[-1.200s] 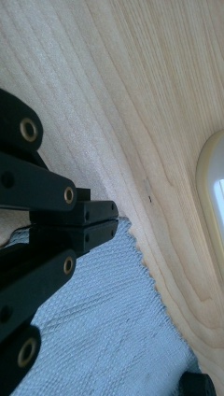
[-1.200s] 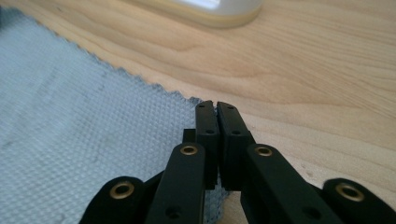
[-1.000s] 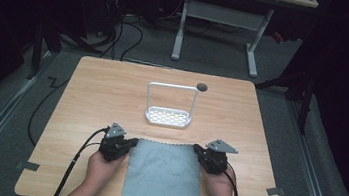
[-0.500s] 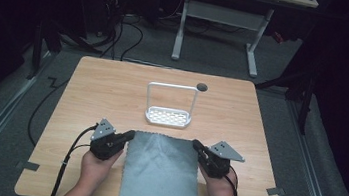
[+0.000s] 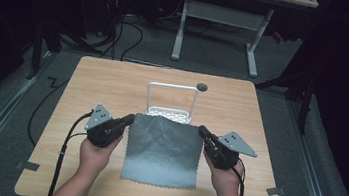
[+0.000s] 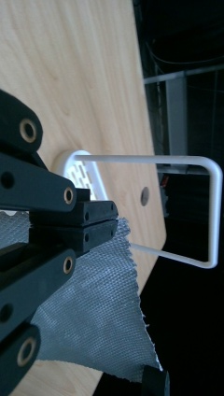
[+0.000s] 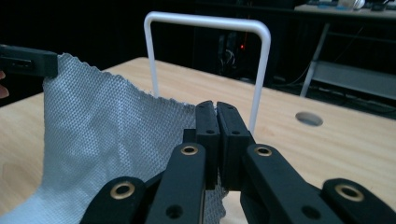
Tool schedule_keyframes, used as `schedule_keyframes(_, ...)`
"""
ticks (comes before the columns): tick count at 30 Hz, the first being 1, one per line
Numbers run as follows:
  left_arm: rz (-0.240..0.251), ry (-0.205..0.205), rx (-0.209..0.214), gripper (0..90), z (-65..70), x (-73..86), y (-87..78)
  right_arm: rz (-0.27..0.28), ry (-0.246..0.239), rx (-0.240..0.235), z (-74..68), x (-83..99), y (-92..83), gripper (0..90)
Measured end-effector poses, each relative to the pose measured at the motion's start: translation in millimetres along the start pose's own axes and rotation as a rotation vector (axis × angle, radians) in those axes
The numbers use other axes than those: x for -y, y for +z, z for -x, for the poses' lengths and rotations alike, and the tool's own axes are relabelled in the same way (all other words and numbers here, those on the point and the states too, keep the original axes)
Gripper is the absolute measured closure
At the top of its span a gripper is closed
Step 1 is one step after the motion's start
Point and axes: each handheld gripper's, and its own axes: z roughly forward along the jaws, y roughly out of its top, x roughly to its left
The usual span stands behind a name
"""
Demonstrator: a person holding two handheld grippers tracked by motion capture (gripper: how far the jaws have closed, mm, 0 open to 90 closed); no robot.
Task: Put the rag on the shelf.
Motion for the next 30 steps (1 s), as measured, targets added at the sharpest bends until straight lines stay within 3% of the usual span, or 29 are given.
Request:
schedule_keyframes(15,0.118,0.056,-0.039,90.0,-5.2,-47.9,-3.7,0.102,0.015,0.025,13.2,-43.2,0.1,89.0)
schedule_keyframes(23,0.141,0.090,-0.062,90.0,-9.6,-65.3,-1.3,0.130,0.007,0.038,16.5,-62.1,4.5,89.1)
schedule_keyframes(30,0.163,0.092,-0.080,90.0,-18.2,-78.7,8.2,0.141,0.002,0.050,22.0,-79.5,14.3,89.1)
